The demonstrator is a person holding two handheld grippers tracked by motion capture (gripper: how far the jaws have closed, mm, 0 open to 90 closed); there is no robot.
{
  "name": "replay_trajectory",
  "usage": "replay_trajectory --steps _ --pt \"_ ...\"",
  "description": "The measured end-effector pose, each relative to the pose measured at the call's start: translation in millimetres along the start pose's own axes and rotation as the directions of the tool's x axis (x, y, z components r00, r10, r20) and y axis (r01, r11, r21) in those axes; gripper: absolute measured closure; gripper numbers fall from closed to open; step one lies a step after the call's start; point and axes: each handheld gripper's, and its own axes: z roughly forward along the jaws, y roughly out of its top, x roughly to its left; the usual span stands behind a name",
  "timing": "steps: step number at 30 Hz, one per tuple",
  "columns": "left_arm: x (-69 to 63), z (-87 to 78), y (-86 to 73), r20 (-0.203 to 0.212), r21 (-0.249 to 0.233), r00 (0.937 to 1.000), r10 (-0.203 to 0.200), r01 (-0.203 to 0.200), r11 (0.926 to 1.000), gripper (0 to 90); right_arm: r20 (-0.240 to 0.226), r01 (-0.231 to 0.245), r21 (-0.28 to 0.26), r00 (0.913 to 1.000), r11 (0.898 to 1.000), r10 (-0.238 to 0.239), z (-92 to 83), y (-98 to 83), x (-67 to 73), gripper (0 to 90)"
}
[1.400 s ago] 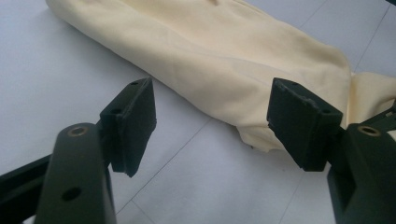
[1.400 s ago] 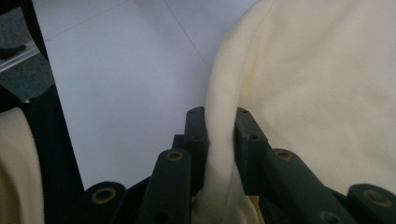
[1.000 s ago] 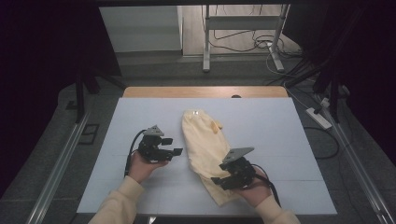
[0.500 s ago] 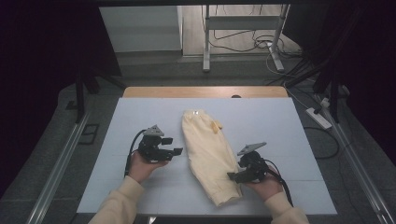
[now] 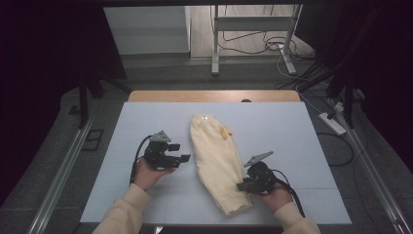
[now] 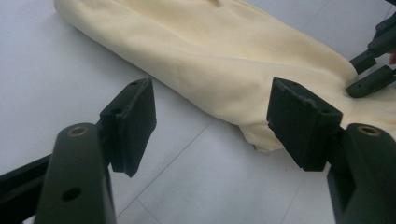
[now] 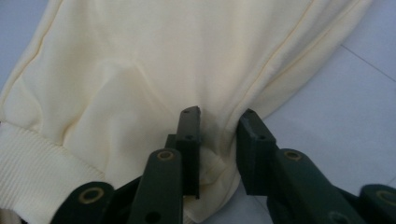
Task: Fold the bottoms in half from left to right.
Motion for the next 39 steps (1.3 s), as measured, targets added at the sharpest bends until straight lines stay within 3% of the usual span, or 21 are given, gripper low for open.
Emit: replay_trajectory --steps 6,11,16,18,23,30,35,37,39 --pt "0.5 -0.1 -0.3 0.0 -0.003 1.0 -0.003 0.003 1.0 32.0 -0.043 0.012 -0.013 0.999 1.0 -0.012 2.2 0.4 5.8 80.6" --pt "0.5 -0.2 0.0 0.001 -0.004 1.0 -0.003 0.003 1.0 32.0 -0.093 0.033 -0.019 0.9951 0.999 -0.034 8.1 2.3 19.0 81.1" --pt "1.3 -0.4 -0.1 0.001 -0.004 1.0 -0.002 0.002 1.0 32.0 -0.147 0.066 -0.017 0.9869 0.998 -0.068 12.3 4.0 34.8 81.8" --pt "1.7 -0.5 -0.3 0.0 -0.007 1.0 -0.007 0.007 1.0 32.0 -0.188 0.068 -0.017 0.9796 0.998 -0.07 12.8 2.8 39.8 82.1" --pt "1.8 -0.4 0.1 0.0 -0.003 1.0 -0.002 0.002 1.0 32.0 -0.139 0.117 -0.006 0.9833 0.993 -0.117 11.2 3.7 46.9 82.2" --pt "1.1 -0.8 0.1 0.0 -0.007 1.0 -0.003 0.003 1.0 31.9 -0.107 0.105 -0.003 0.9887 0.994 -0.105 4.4 2.4 37.3 82.9" --pt "1.2 -0.6 0.2 0.0 -0.004 1.0 0.0 0.0 1.0 31.9 -0.114 0.097 -0.002 0.9887 0.995 -0.097 2.4 0.8 33.5 82.5" --pt "1.1 -0.2 0.2 0.002 -0.003 1.0 0.001 -0.001 1.0 31.8 -0.127 0.105 0.005 0.9864 0.994 -0.104 2.3 1.5 32.8 79.4" --pt "1.4 -0.5 0.2 0.002 -0.007 1.0 -0.001 0.001 1.0 31.7 -0.122 0.103 -0.018 0.987 0.994 -0.105 -1.2 2.5 30.5 68.3"
